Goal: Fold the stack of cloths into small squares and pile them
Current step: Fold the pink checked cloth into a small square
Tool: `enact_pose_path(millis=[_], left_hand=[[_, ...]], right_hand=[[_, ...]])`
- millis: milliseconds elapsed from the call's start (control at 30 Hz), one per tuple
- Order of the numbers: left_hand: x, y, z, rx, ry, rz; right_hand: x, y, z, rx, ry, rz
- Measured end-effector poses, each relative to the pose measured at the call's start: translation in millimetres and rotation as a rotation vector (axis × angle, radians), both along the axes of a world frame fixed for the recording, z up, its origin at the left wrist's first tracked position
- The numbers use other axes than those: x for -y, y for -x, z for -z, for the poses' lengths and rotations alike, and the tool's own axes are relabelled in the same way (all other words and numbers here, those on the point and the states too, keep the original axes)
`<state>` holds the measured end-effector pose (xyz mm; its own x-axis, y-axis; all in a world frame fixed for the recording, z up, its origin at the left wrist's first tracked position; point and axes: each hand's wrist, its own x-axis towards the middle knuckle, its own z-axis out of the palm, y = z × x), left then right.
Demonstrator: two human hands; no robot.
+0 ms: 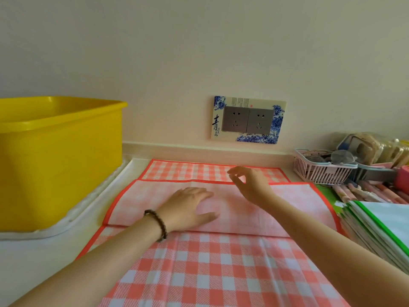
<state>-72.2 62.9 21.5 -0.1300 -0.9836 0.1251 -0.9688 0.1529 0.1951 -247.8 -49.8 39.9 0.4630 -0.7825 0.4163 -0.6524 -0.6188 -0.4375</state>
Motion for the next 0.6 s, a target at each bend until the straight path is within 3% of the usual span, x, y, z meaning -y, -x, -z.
enact_pose_path(millis=[200, 600], left_hand=[[-4, -3, 24, -0.048, -0.060, -0.048], [-2, -3, 39, 0.050, -0.131, -0.093]], right_hand=[[-38, -16, 26, -0.120, -0.041, -0.065], [-41, -15, 65, -0.366, -0.130, -0.031]])
